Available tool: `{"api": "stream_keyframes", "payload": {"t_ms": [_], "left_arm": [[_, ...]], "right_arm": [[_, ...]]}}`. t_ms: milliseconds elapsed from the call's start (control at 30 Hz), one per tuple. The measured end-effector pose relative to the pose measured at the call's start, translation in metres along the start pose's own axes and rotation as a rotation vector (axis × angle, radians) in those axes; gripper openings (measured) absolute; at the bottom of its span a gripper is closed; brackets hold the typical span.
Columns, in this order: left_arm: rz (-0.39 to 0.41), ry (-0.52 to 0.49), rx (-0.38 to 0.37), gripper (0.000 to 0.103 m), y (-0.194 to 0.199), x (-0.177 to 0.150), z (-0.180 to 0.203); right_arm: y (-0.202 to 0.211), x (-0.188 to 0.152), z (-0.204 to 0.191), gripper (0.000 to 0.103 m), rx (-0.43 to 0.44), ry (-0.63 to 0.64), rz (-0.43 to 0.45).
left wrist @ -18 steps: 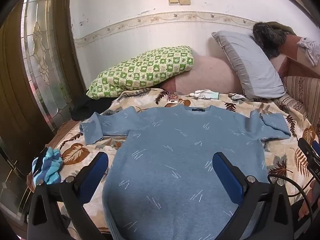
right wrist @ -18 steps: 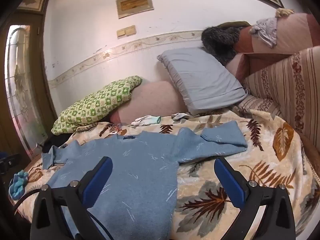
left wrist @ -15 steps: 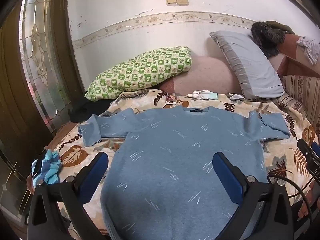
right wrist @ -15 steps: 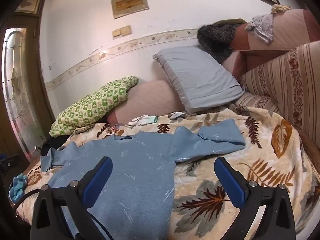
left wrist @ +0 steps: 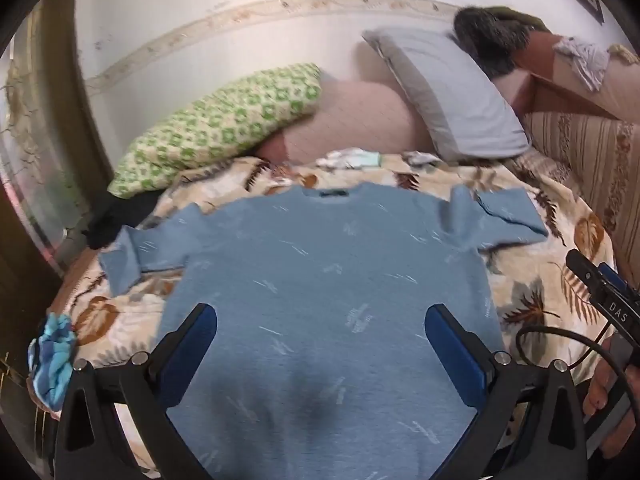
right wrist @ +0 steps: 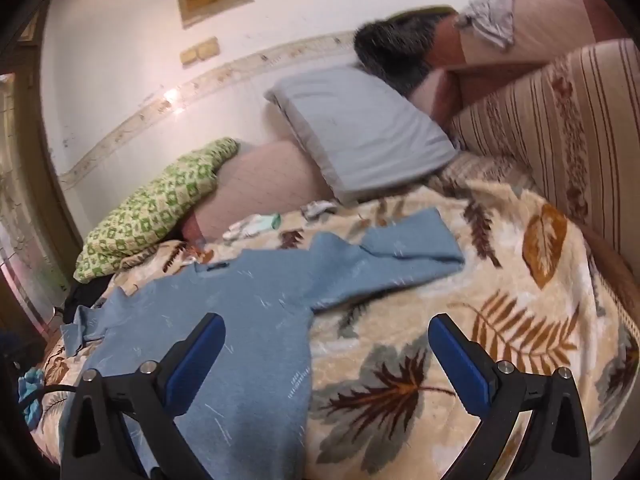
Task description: Fold small clothes
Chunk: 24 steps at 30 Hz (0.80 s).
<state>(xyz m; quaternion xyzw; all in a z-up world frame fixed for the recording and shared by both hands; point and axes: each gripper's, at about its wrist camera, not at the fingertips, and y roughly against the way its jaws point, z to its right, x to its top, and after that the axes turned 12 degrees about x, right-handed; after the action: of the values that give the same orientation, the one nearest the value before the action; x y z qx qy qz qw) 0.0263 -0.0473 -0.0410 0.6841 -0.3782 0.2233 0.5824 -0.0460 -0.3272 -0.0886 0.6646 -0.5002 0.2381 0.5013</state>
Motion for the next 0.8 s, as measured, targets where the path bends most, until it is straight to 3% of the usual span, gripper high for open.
{"api": "stream_keyframes", "payload": {"t_ms": [300,500,800], "left_arm": [[-0.048,-0.036,-0.049,0.103,-0.006,-0.007,0.023],[-0.069,-0.042,-0.015,0.103,-0.01,-0.009,0.016],[-0.075,-0.009,0.023,0.103,-0.007,0.001,0.004]], "right_arm": [[-0.001,0.001,0.021,0.103,-0.026,-0.057,-0.01],[-0.006,0.001,0.03,0.103,-0.003,-0.144,-0.018],[-0.009,0.002,0.019,0.103,0.0,-0.099,-0.027]]}}
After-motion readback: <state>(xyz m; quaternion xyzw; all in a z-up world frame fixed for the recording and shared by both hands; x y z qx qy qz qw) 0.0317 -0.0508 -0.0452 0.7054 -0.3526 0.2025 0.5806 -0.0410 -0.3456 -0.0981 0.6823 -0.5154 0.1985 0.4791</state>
